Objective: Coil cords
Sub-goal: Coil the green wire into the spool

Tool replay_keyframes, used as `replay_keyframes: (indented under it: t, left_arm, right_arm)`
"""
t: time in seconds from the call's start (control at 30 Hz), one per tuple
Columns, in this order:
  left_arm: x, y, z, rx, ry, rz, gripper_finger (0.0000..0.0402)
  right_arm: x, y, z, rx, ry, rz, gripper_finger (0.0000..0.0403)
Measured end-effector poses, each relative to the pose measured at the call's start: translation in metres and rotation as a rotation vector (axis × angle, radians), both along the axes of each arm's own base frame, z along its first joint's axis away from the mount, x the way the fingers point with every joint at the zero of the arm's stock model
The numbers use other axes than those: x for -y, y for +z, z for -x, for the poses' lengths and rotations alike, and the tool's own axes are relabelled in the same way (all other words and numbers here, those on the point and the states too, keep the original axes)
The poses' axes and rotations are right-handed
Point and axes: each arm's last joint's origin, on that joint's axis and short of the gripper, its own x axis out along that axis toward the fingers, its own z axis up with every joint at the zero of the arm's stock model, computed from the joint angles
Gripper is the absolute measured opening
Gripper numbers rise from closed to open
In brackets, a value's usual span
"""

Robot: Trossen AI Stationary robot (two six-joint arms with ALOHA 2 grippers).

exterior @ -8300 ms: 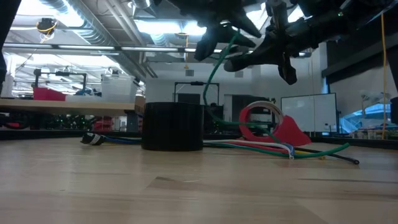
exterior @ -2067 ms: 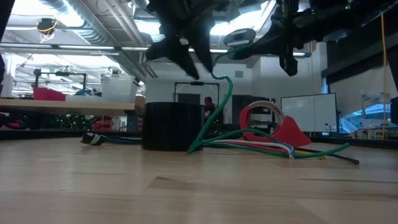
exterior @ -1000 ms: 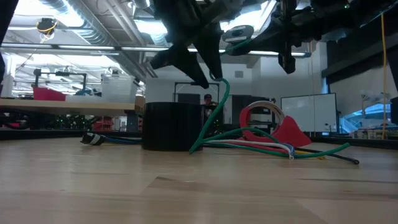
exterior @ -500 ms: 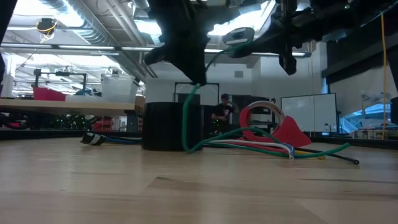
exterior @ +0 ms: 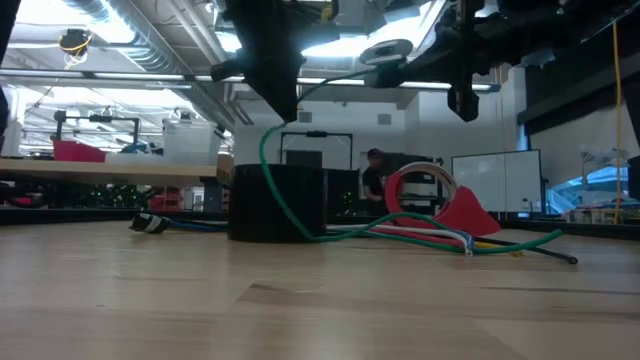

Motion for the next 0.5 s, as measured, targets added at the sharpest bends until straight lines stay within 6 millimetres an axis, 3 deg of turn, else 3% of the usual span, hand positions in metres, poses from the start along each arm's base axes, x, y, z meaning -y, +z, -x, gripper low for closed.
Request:
replay_keyframes:
  t: [0.5]
  left_arm:
    - [-0.06, 0.018, -0.008, 0.183, -0.055, 0.077, 0.0]
  right_arm:
    - [0.002, -0.017, -0.005, -0.11, -0.032, -0.011, 0.0003]
